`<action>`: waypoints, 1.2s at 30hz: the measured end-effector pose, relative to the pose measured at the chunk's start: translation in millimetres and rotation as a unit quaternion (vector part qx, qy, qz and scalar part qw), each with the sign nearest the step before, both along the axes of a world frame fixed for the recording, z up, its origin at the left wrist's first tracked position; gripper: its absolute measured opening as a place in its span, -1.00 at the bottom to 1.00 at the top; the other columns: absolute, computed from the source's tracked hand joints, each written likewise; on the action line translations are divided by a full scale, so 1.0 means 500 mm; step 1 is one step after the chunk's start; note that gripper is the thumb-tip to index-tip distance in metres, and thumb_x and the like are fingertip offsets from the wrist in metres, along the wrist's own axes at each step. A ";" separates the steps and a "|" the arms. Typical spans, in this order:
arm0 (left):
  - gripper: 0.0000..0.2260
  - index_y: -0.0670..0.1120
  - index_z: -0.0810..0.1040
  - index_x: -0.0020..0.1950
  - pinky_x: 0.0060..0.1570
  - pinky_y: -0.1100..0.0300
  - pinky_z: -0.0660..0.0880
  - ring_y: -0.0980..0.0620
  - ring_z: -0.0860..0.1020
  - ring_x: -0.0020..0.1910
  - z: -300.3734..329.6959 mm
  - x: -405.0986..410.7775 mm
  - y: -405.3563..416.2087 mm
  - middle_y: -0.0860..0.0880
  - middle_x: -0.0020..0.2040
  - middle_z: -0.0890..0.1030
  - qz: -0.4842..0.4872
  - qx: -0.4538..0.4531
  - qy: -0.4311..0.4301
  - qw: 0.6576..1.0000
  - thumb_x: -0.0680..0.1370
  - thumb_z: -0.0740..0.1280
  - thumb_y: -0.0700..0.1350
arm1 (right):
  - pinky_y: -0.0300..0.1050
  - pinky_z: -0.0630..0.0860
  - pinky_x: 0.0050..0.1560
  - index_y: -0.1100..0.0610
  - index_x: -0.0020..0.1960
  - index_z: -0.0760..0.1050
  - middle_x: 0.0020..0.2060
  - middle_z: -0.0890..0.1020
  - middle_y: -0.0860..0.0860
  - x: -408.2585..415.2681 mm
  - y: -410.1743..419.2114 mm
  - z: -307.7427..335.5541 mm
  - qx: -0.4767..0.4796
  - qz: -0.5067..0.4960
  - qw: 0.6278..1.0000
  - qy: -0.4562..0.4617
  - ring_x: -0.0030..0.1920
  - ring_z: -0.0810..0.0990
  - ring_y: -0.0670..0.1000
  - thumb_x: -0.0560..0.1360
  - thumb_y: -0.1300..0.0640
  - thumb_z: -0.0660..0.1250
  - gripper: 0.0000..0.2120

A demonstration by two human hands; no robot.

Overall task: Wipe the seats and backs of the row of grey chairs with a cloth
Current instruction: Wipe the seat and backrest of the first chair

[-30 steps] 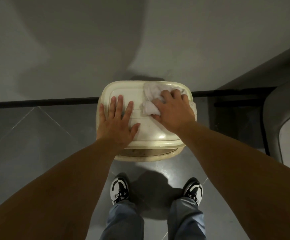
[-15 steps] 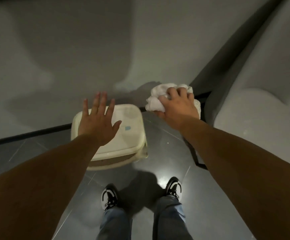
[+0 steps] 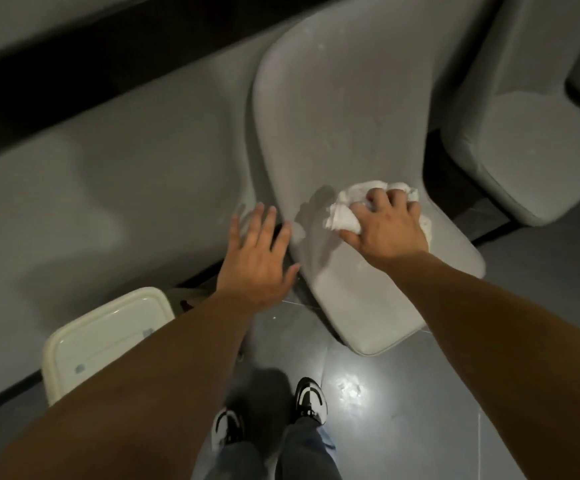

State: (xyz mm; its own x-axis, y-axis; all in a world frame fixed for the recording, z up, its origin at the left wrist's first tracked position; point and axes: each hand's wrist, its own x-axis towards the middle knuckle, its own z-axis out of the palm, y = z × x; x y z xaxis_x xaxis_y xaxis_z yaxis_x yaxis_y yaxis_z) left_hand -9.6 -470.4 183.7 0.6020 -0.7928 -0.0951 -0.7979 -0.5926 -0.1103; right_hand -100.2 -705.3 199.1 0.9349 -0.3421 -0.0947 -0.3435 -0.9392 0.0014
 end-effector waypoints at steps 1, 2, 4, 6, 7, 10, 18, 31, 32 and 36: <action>-0.32 -0.08 0.20 0.56 0.43 -0.31 -0.12 -0.21 -0.07 0.56 -0.003 -0.012 -0.037 -0.22 0.56 0.14 -0.011 -0.003 0.012 1.000 0.56 0.04 0.30 | 0.29 0.28 0.24 -0.01 0.37 0.47 0.28 0.46 0.18 -0.013 -0.026 -0.002 0.002 -0.014 1.000 0.000 0.24 0.35 0.32 0.57 -0.36 0.10 -0.44; -0.32 -0.08 0.19 0.56 0.43 -0.31 -0.11 -0.20 -0.06 0.55 -0.006 -0.021 -0.069 -0.22 0.56 0.14 -0.022 -0.001 0.022 1.000 0.56 0.05 0.29 | 0.29 0.27 0.24 -0.02 0.36 0.47 0.28 0.46 0.17 -0.024 -0.048 -0.007 0.004 -0.028 1.000 -0.002 0.24 0.34 0.32 0.57 -0.36 0.10 -0.44; -0.33 -0.08 0.18 0.56 0.44 -0.29 -0.10 -0.20 -0.02 0.55 -0.022 -0.035 -0.115 -0.21 0.55 0.16 -0.040 0.007 0.034 0.999 0.56 0.05 0.29 | 0.29 0.26 0.24 -0.02 0.36 0.47 0.28 0.45 0.17 -0.043 -0.080 -0.017 0.007 -0.047 0.999 -0.005 0.25 0.34 0.31 0.58 -0.37 0.10 -0.44; -0.33 -0.08 0.17 0.56 0.44 -0.24 0.00 -0.20 0.10 0.52 -0.049 -0.046 -0.141 -0.20 0.54 0.20 -0.041 0.017 0.067 0.997 0.56 0.05 0.28 | 0.28 0.26 0.24 -0.01 0.34 0.48 0.28 0.45 0.17 -0.059 -0.102 -0.030 0.014 -0.058 0.998 -0.007 0.25 0.34 0.31 0.59 -0.37 0.10 -0.45; -0.33 -0.08 0.17 0.55 0.42 -0.21 0.09 -0.20 0.18 0.48 -0.063 -0.053 -0.148 -0.20 0.52 0.23 -0.041 0.028 0.088 0.995 0.55 0.05 0.27 | 0.28 0.26 0.24 -0.01 0.33 0.48 0.27 0.45 0.17 -0.066 -0.110 -0.037 0.017 -0.064 0.998 -0.003 0.25 0.34 0.31 0.59 -0.37 0.11 -0.45; -0.36 -0.08 0.17 0.53 0.35 -0.14 0.22 -0.18 0.30 0.39 -0.107 -0.060 -0.164 -0.18 0.46 0.33 -0.053 0.078 0.139 0.986 0.56 0.02 0.27 | 0.28 0.26 0.26 -0.02 0.34 0.47 0.28 0.45 0.16 -0.082 -0.129 -0.055 0.027 -0.082 0.996 0.018 0.26 0.34 0.30 0.58 -0.38 0.11 -0.46; -0.37 -0.07 0.17 0.52 0.31 -0.11 0.27 -0.16 0.32 0.36 -0.164 0.006 -0.239 -0.16 0.42 0.36 -0.078 0.084 0.146 0.983 0.56 0.02 0.26 | 0.32 0.20 0.38 -0.04 0.39 0.43 0.33 0.44 0.15 -0.042 -0.180 -0.095 0.029 -0.105 0.993 0.047 0.35 0.33 0.29 0.59 -0.39 0.09 -0.43; -0.33 -0.06 0.12 0.56 0.32 -0.14 0.24 -0.18 0.18 0.44 -0.309 0.000 -0.281 -0.17 0.51 0.22 -0.064 0.109 0.179 0.976 0.56 -0.07 0.31 | 0.36 0.17 0.38 -0.07 0.41 0.38 0.38 0.42 0.10 0.097 -0.217 -0.193 0.051 -0.064 0.997 0.013 0.42 0.28 0.25 0.56 -0.42 0.11 -0.42; -0.32 -0.07 0.13 0.55 0.32 -0.16 0.21 -0.19 0.17 0.44 -0.321 0.006 -0.287 -0.17 0.50 0.22 -0.059 0.107 0.170 0.978 0.56 -0.07 0.31 | 0.41 0.12 0.41 -0.09 0.42 0.34 0.42 0.40 0.10 0.108 -0.227 -0.207 0.054 -0.064 0.996 0.020 0.46 0.25 0.25 0.54 -0.45 0.10 -0.39; -0.31 -0.07 0.18 0.54 0.42 -0.20 0.09 -0.21 0.14 0.49 -0.369 0.000 -0.294 -0.18 0.52 0.24 -0.022 0.088 0.150 0.985 0.54 -0.05 0.34 | 0.54 -0.22 0.43 -0.23 0.53 0.11 0.60 0.17 0.02 0.139 -0.266 -0.277 0.085 -0.024 0.989 0.118 0.61 -0.02 0.22 0.39 -0.61 0.09 -0.17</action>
State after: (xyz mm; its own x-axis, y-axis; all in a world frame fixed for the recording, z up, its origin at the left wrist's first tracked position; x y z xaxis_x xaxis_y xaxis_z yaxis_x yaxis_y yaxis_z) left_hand -9.8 -617.4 -0.7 0.4906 -0.7734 -0.4015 -0.8352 -0.5488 0.0367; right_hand -30.6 -838.1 60.4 0.8629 -0.3462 -0.3681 -0.3966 -0.9154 -0.0688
